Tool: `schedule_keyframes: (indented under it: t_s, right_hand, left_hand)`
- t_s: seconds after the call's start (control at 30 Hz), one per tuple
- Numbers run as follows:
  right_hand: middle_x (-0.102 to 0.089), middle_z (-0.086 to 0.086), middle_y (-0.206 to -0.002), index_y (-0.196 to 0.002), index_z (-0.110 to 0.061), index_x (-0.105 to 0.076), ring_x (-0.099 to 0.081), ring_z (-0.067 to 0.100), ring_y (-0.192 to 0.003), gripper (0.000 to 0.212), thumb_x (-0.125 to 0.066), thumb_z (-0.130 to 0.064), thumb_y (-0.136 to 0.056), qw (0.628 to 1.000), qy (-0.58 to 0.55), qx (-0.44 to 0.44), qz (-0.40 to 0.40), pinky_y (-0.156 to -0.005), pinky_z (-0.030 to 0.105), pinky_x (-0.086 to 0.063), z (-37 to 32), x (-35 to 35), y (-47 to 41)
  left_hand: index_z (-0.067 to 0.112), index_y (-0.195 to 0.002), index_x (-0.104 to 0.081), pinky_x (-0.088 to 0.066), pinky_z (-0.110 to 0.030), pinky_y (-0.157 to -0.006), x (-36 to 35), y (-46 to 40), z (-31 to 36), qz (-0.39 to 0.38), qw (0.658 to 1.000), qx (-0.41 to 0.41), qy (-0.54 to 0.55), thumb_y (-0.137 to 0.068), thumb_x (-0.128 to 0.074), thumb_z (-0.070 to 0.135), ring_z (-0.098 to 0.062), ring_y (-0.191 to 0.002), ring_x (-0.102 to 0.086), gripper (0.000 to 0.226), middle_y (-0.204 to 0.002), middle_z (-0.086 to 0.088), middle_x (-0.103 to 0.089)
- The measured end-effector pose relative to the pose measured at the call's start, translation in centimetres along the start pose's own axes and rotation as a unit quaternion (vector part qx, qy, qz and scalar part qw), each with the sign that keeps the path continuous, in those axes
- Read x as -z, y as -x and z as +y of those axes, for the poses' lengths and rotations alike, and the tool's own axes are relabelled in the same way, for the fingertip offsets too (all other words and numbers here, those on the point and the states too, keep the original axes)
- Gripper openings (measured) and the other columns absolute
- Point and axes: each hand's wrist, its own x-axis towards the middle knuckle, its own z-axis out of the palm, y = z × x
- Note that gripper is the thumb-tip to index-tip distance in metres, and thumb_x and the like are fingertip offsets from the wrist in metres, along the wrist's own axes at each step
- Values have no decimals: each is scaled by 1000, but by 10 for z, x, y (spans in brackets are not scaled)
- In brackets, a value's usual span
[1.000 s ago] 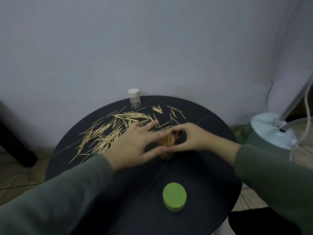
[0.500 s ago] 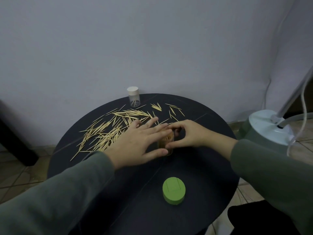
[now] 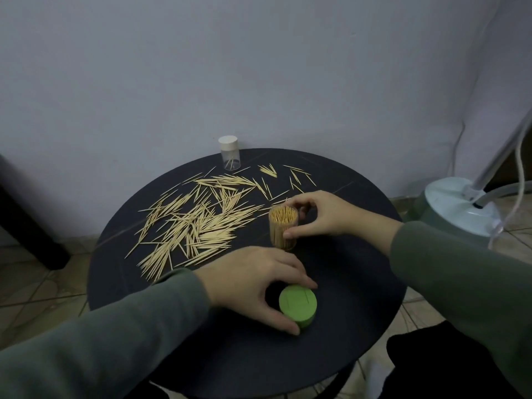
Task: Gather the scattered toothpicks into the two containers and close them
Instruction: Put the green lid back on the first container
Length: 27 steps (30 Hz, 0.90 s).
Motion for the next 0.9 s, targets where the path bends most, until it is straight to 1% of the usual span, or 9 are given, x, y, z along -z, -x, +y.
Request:
schedule_keyframes:
  t_s: [0.1, 0.23, 0.33, 0.43, 0.57, 0.67, 0.73, 0.83, 0.9]
  right_hand:
    - [-62, -19, -100, -118, -35, -59, -58, -3, -88, 50, -80, -39, -74, 1000, -3, 2, 3, -77, 15, -46, 1, 0, 0]
    - [-64, -19, -90, -117, -25, -63, -58, -15, -83, 53, -86, -27, -69, 999, -22, 17, 24, -79, 10, -43, 5, -4, -2]
    - [-70, -11, -99, -102, -40, -63, -65, 5, -94, 42, -79, -46, -64, 999, -33, 28, 30, -85, 24, -51, 6, -6, -1]
    - [-69, -15, -91, -98, -38, -66, -66, 11, -86, 30, -83, -37, -73, 998, -35, 34, 29, -80, 32, -54, 5, -6, 1]
    - [-71, -3, -92, -102, -26, -70, -67, 12, -87, 33, -84, -33, -73, 997, -44, 41, 38, -84, 36, -54, 5, -6, -1]
    - [-72, -3, -94, -103, -26, -70, -67, 11, -89, 37, -85, -36, -71, 998, -46, 32, 36, -87, 37, -53, 6, -6, -1]
    - [-72, -3, -95, -105, -25, -70, -67, 10, -90, 39, -85, -35, -70, 998, -50, 29, 38, -87, 35, -53, 6, -6, 1]
    - [-72, -4, -99, -110, -26, -69, -66, 6, -89, 41, -85, -31, -72, 997, -58, 28, 41, -84, 28, -53, 6, -7, 2]
    - [-71, -6, -99, -111, -26, -68, -65, 5, -89, 43, -85, -30, -72, 997, -59, 24, 42, -84, 27, -53, 4, -7, 2]
  left_hand:
    - [23, -128, -61, -45, -24, -97, -3, 0, -3, 32, 999, -4, 10, -78, -75, 49, -4, -111, -56, 58, -119, 8, -64]
    - [12, -127, -61, -43, -22, -100, 11, -4, -14, 204, 979, 0, -3, -81, -75, 39, -10, -111, -58, 55, -118, 1, -65]
    - [16, -134, -56, -39, -15, -98, 20, -11, -24, 292, 953, 83, -14, -86, -65, 44, -4, -109, -54, 56, -119, 2, -61]
    - [22, -134, -57, -34, -8, -95, 18, -20, -34, 293, 941, 170, -7, -86, -65, 46, -3, -106, -53, 55, -118, 4, -61]
    - [25, -122, -68, -45, -18, -91, 20, -29, -43, 257, 947, 191, 17, -83, -73, 41, -8, -103, -60, 43, -115, 3, -66]
    - [29, -122, -67, -49, -30, -97, 21, -27, -54, 234, 952, 191, 45, -79, -72, 52, -7, -110, -62, 49, -122, 3, -67]
    - [31, -123, -65, -47, -32, -103, 17, -25, -56, 243, 947, 196, 72, -75, -69, 56, -3, -116, -59, 54, -127, 4, -65]
    - [32, -122, -63, -39, -27, -110, 7, -24, -49, 285, 926, 204, 140, -74, -78, 37, 8, -121, -50, 51, -127, 3, -63]
    - [38, -119, -61, -35, -30, -113, 2, -23, -45, 305, 909, 217, 181, -73, -81, 32, 13, -121, -47, 51, -127, 4, -63]
